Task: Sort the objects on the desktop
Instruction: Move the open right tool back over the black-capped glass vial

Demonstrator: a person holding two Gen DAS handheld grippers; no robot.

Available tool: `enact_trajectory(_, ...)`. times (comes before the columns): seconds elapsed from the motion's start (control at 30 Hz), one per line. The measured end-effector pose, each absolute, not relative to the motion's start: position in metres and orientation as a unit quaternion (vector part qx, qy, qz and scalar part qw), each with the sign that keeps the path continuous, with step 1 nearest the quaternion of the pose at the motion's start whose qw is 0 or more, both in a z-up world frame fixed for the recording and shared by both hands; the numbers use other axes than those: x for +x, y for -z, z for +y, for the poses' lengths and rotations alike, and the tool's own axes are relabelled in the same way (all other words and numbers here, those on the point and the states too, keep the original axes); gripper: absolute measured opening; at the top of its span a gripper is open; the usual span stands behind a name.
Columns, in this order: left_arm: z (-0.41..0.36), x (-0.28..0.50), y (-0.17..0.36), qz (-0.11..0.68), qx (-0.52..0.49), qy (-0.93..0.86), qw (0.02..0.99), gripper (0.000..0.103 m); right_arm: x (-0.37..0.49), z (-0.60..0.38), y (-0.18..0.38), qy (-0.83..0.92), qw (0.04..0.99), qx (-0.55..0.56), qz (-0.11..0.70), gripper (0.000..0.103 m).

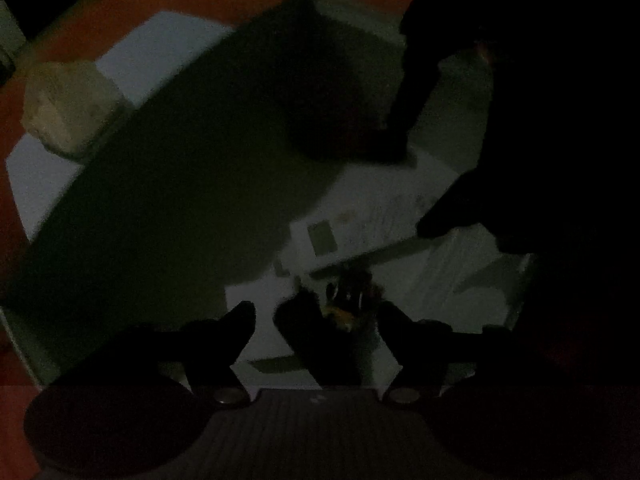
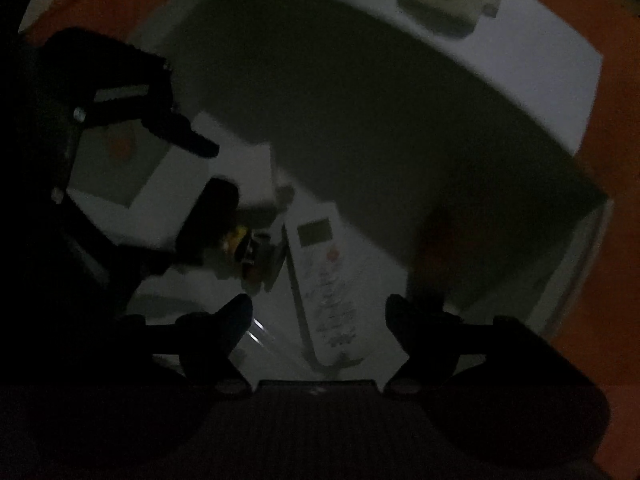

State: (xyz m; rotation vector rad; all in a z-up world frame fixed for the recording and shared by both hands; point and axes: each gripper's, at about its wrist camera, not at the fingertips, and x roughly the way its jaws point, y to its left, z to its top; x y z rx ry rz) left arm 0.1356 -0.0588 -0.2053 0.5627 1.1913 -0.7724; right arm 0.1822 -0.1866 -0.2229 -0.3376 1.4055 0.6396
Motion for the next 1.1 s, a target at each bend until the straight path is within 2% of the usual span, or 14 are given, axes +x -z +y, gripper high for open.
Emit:
enact_trajectory(0.43,-0.045,0.213,0.142,0.506,0.146,0.274,0.805,0.07,0.258,-0.217,0.146,-0.242,0.768,-0.037,0.591,0.08)
enact_trajectory(0.67,-0.025,0.28,0.138,0.504,0.073,0.21,0.835,0.069,0.316,-0.235,0.127,-0.203,0.807,0.02,0.554,0.08)
enact_trajectory(0.93,-0.013,0.331,0.161,0.502,0.047,0.15,0.85,0.069,0.381,-0.252,0.147,-0.144,0.837,0.065,0.523,0.078)
enact_trajectory(1.1,-0.019,0.349,0.179,0.514,0.042,0.133,0.847,0.069,0.413,-0.251,0.169,-0.124,0.852,0.064,0.505,0.073)
